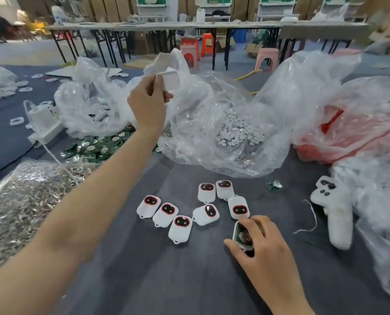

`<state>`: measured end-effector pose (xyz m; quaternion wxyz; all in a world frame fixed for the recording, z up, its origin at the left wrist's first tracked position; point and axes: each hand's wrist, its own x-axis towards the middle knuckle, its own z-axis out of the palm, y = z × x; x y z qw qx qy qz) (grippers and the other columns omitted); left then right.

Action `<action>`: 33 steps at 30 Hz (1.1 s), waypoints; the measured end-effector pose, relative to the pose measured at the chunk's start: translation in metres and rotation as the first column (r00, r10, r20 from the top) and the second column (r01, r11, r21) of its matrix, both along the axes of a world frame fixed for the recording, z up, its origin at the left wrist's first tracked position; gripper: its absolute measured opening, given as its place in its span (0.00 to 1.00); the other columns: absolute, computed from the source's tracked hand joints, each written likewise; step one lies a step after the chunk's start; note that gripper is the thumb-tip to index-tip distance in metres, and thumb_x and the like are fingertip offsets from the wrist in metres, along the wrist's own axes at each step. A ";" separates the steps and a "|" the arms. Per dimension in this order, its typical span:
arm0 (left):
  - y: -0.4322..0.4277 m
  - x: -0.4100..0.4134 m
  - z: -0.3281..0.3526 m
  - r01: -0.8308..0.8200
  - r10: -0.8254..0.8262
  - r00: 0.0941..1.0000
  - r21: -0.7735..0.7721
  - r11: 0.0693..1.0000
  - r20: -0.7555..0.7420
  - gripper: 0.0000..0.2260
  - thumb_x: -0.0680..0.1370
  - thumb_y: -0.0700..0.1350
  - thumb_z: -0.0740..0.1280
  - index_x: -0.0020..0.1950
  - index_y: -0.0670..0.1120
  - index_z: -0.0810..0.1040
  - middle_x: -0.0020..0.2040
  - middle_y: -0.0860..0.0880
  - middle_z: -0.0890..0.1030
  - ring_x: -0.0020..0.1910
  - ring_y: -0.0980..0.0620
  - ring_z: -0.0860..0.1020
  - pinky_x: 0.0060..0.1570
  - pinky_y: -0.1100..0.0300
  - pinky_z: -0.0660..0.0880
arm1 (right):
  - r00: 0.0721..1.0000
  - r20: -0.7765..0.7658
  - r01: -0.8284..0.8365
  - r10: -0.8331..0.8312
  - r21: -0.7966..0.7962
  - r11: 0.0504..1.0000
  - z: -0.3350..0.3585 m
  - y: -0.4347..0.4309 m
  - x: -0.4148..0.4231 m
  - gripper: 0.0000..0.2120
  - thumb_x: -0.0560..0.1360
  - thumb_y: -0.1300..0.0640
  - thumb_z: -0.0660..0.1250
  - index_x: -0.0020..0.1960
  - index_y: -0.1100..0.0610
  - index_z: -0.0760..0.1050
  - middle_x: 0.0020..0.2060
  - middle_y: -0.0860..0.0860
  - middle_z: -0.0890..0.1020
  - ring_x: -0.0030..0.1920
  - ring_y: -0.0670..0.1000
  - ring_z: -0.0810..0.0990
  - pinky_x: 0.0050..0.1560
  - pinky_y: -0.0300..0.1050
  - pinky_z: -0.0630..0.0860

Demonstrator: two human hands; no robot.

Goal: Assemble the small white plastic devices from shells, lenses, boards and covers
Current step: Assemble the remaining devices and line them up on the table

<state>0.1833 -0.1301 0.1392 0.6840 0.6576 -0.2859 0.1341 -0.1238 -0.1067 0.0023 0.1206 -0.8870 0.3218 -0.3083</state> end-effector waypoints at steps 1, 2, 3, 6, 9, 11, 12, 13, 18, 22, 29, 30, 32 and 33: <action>0.013 -0.030 -0.006 0.068 -0.072 0.996 -0.084 0.994 -0.045 0.10 0.80 0.43 0.63 0.42 0.44 0.80 0.28 0.54 0.80 0.31 0.53 0.81 0.35 0.59 0.79 | 1.000 0.000 -0.003 0.003 0.013 1.000 0.001 0.001 -0.002 0.22 0.59 0.51 0.82 0.50 0.56 0.80 0.45 0.51 0.78 0.41 0.53 0.80 0.31 0.44 0.78; 0.026 -0.061 -0.017 0.149 -0.162 0.983 -0.130 0.980 -0.093 0.10 0.80 0.42 0.63 0.40 0.46 0.80 0.27 0.54 0.79 0.30 0.53 0.81 0.34 0.61 0.77 | 1.000 0.003 -0.008 0.008 0.025 1.000 0.001 0.001 -0.003 0.21 0.61 0.51 0.80 0.51 0.56 0.80 0.46 0.50 0.77 0.43 0.53 0.79 0.34 0.45 0.78; 0.038 -0.092 -0.030 0.239 -0.257 0.956 -0.131 0.962 -0.144 0.10 0.79 0.40 0.63 0.40 0.48 0.80 0.27 0.55 0.79 0.29 0.55 0.80 0.33 0.63 0.76 | 1.000 0.010 -0.015 0.015 0.034 0.999 0.002 0.001 -0.003 0.21 0.63 0.50 0.79 0.52 0.56 0.80 0.47 0.50 0.77 0.45 0.53 0.79 0.36 0.45 0.79; 0.070 -0.173 -0.079 0.467 -0.423 0.838 0.053 0.883 -0.344 0.13 0.79 0.37 0.64 0.43 0.53 0.83 0.28 0.54 0.81 0.28 0.58 0.78 0.32 0.67 0.74 | 0.996 0.073 -0.062 0.058 0.058 0.996 0.003 0.002 -0.007 0.19 0.67 0.51 0.76 0.55 0.56 0.79 0.52 0.51 0.76 0.48 0.52 0.79 0.39 0.45 0.79; 0.091 -0.210 -0.107 0.545 -0.435 0.727 0.061 0.836 -0.532 0.11 0.78 0.35 0.65 0.43 0.48 0.82 0.31 0.51 0.82 0.30 0.54 0.81 0.34 0.63 0.77 | 0.969 0.224 -0.108 0.101 0.021 0.994 0.004 0.007 -0.016 0.13 0.71 0.57 0.66 0.55 0.59 0.78 0.55 0.51 0.75 0.51 0.53 0.78 0.46 0.42 0.77; 0.097 -0.216 -0.110 0.551 -0.447 0.688 0.011 0.834 -0.572 0.10 0.78 0.34 0.65 0.42 0.45 0.82 0.30 0.49 0.83 0.29 0.54 0.82 0.32 0.64 0.77 | 0.936 0.333 -0.128 0.118 0.009 0.992 0.005 0.009 -0.020 0.16 0.70 0.60 0.61 0.57 0.60 0.76 0.53 0.50 0.75 0.51 0.50 0.77 0.50 0.39 0.74; 0.099 -0.219 -0.109 0.560 -0.460 0.678 -0.003 0.829 -0.574 0.09 0.78 0.34 0.65 0.42 0.43 0.82 0.30 0.48 0.83 0.28 0.54 0.81 0.31 0.65 0.77 | 0.918 0.375 -0.151 0.126 0.036 0.988 0.006 0.010 -0.021 0.18 0.70 0.61 0.60 0.58 0.59 0.75 0.52 0.48 0.75 0.49 0.48 0.77 0.51 0.36 0.74; 0.099 -0.221 -0.109 0.567 -0.470 0.669 -0.014 0.824 -0.576 0.08 0.78 0.34 0.65 0.42 0.42 0.81 0.30 0.47 0.82 0.28 0.53 0.81 0.30 0.65 0.77 | 0.905 0.403 -0.176 0.137 0.061 0.983 0.007 0.010 -0.022 0.19 0.70 0.61 0.61 0.60 0.57 0.74 0.51 0.46 0.76 0.48 0.45 0.76 0.51 0.34 0.73; 0.099 -0.218 -0.109 0.599 -0.476 0.662 0.027 0.800 -0.579 0.08 0.78 0.36 0.65 0.42 0.42 0.83 0.30 0.47 0.82 0.27 0.54 0.79 0.26 0.64 0.74 | 0.880 0.432 -0.249 0.195 0.073 0.966 0.007 0.013 -0.023 0.16 0.75 0.57 0.66 0.63 0.54 0.73 0.50 0.44 0.78 0.46 0.41 0.77 0.48 0.36 0.75; 0.100 -0.212 -0.108 0.706 -0.567 0.631 0.088 0.702 -0.529 0.13 0.78 0.36 0.65 0.38 0.47 0.83 0.32 0.50 0.83 0.29 0.58 0.79 0.27 0.68 0.72 | 0.874 0.397 -0.294 0.281 -0.028 0.955 0.008 0.014 -0.019 0.17 0.77 0.53 0.65 0.65 0.55 0.71 0.57 0.45 0.74 0.53 0.38 0.75 0.49 0.33 0.75; 0.102 -0.207 -0.105 0.751 -0.605 0.628 0.178 0.636 -0.490 0.19 0.76 0.33 0.63 0.34 0.53 0.82 0.28 0.54 0.79 0.25 0.60 0.73 0.27 0.68 0.70 | 0.867 0.433 -0.259 0.248 -0.034 0.965 0.002 0.010 -0.020 0.17 0.74 0.54 0.70 0.61 0.54 0.73 0.55 0.47 0.78 0.49 0.42 0.76 0.47 0.39 0.76; 0.101 -0.208 -0.108 0.641 -0.515 0.749 0.261 0.722 -0.416 0.15 0.77 0.35 0.65 0.37 0.53 0.81 0.29 0.53 0.79 0.26 0.59 0.73 0.29 0.68 0.70 | 0.861 0.459 -0.231 0.219 -0.031 0.972 0.002 0.009 -0.020 0.17 0.74 0.54 0.71 0.61 0.55 0.74 0.54 0.46 0.77 0.48 0.41 0.75 0.47 0.38 0.76; 0.103 -0.213 -0.113 0.370 -0.322 0.929 0.441 0.818 -0.183 0.07 0.75 0.39 0.68 0.45 0.51 0.79 0.36 0.54 0.79 0.35 0.59 0.74 0.37 0.70 0.70 | 0.836 0.535 -0.147 0.118 0.011 0.989 0.002 0.004 -0.021 0.18 0.73 0.55 0.73 0.61 0.55 0.75 0.52 0.46 0.77 0.44 0.42 0.75 0.45 0.34 0.74; 0.104 -0.217 -0.115 0.324 -0.310 0.944 0.495 0.806 -0.112 0.08 0.75 0.41 0.70 0.52 0.51 0.78 0.40 0.56 0.76 0.39 0.60 0.73 0.42 0.70 0.70 | 0.811 0.584 -0.090 0.041 0.055 0.994 0.003 0.001 -0.022 0.18 0.72 0.55 0.73 0.61 0.55 0.75 0.51 0.48 0.77 0.41 0.43 0.75 0.44 0.33 0.72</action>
